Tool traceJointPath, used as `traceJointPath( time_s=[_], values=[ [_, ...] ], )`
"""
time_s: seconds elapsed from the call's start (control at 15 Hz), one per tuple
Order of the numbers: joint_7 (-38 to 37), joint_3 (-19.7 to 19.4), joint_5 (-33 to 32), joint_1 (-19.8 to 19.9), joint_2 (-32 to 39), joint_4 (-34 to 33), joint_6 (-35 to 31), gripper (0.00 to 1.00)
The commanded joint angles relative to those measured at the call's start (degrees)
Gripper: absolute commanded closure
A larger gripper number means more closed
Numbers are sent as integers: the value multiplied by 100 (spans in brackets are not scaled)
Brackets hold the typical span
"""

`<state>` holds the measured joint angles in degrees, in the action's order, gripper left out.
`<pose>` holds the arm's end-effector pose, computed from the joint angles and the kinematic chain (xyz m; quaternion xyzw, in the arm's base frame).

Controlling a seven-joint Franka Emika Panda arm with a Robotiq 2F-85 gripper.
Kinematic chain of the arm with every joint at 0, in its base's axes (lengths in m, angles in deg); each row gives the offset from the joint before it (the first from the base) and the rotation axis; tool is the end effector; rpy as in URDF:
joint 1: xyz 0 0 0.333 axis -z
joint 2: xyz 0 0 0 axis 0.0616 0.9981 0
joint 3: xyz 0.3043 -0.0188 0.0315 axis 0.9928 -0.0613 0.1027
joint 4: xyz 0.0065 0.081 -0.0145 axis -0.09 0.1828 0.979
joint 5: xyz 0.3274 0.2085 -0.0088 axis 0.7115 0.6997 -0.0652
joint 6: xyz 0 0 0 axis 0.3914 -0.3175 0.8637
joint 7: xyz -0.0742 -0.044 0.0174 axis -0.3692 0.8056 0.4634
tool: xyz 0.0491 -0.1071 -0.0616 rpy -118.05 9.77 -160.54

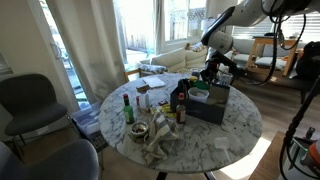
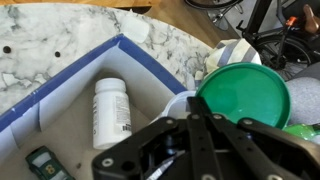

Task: Place the green lid in the plastic cup

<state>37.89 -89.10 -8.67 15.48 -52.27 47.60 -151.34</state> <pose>0.5203 -0.1826 0.2422 -0.8628 0.1771 0.3020 0.3646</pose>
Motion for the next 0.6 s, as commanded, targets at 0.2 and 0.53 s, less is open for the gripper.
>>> traceJointPath(
  time_s=[0.2,0.53],
  values=[
    [-246,80,243,193,400,-528,453,52],
    [86,-31,674,521,-55,-536,387,14]
  ],
)
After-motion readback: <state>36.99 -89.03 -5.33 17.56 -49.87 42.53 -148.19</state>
